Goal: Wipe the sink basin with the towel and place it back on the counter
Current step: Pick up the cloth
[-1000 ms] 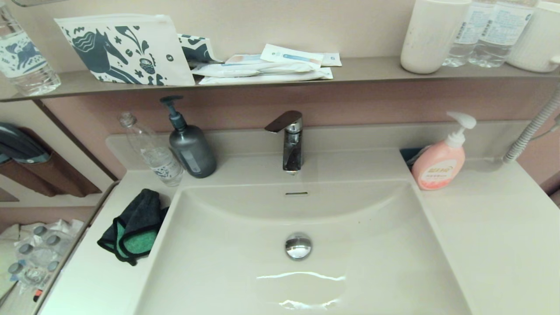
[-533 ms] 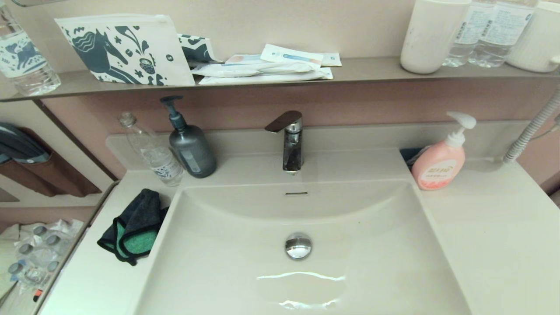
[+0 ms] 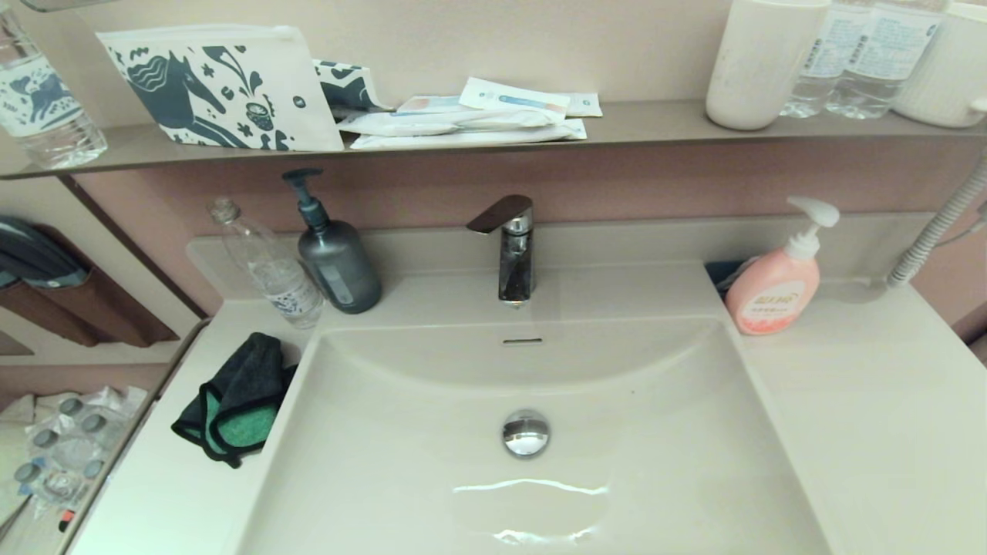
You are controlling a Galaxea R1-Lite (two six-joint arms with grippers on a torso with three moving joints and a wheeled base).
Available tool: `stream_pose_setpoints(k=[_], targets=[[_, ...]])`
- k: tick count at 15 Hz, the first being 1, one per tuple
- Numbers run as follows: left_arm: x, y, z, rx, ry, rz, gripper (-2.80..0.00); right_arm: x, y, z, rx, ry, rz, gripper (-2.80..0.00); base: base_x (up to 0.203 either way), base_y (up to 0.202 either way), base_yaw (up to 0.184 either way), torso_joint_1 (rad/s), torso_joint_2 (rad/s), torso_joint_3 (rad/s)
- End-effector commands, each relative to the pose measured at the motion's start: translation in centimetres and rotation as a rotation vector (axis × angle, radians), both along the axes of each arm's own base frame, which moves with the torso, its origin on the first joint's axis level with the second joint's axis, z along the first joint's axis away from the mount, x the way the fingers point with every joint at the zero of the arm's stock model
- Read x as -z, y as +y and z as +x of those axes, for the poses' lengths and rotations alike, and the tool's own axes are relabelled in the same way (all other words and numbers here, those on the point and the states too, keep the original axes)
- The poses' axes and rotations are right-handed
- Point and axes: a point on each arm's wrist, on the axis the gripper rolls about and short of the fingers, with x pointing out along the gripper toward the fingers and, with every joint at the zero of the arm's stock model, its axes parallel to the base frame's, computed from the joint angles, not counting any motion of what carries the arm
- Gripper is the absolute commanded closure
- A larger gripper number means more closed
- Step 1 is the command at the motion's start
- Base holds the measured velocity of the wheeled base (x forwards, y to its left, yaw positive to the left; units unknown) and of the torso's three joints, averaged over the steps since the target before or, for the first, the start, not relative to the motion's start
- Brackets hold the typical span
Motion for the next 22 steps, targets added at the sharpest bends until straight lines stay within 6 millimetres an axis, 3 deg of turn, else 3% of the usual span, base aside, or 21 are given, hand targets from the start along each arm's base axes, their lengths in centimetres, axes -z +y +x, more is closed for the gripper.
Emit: stream_pose_setpoints(k=[1,9,17,22], targets=[[-0.1,0.0,0.0,0.003,-0.001,0.001,0.00,0.0,0.0,0.0,0.000,0.001,0.000,0.00,0.000,0.000,0.000,0.000,0.00,0.000],[-4.6,0.0,0.7,0.003,0.032,0.001,0.00,0.0,0.0,0.0,-0.001,0.001,0.000,0.00,0.000,0.000,0.000,0.000,0.00,0.000],[-8.1,0.1,6.2,-0.004,0.314,0.012,0.00,0.0,0.0,0.0,-0.001,0.001,0.000,0.00,0.000,0.000,0.000,0.000,0.00,0.000],[-8.6,0.0,9.8,0.024,0.466,0.053,0.00,0.0,0.0,0.0,0.000,0.001,0.000,0.00,0.000,0.000,0.000,0.000,0.00,0.000]])
